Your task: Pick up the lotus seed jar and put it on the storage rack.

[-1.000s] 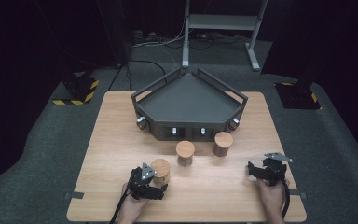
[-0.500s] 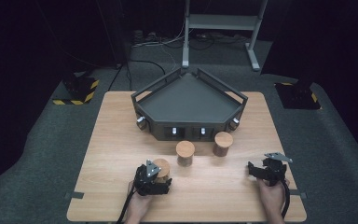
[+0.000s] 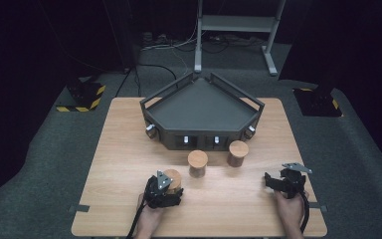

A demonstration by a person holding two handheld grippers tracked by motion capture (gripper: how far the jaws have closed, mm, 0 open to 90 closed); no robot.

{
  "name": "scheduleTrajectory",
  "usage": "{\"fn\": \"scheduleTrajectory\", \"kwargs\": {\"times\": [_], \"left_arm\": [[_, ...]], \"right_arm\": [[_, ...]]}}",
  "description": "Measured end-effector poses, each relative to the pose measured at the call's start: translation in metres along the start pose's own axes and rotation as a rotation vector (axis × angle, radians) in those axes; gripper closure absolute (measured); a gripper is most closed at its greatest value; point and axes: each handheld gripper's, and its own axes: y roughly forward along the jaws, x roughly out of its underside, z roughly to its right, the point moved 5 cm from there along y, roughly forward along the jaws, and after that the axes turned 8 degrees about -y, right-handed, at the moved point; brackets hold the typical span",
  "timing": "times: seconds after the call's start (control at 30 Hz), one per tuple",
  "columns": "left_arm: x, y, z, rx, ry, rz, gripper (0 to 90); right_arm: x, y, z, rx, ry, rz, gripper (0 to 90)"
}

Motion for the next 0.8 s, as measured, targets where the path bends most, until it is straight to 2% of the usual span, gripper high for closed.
{"fn": "scheduleTrajectory", "kwargs": {"times": [0.47,0.5,0.8], "left_arm": [[0.000,-0.003,-0.001,0.000,0.017,-0.008,25.5],[-0.001,-0.006,-0.003,0.008,0.000,-0.003,25.5],[-0.011,-0.017,-0.005,0.030,-0.015,0.005,25.5]], "right_arm": [[0.000,0.000,0.000,0.000,0.000,0.000,9.0],[0.000,0.000,0.000,0.000,0.000,0.000,9.0],[0.000,0.000,0.000,0.000,0.000,0.000,9.0]]}}
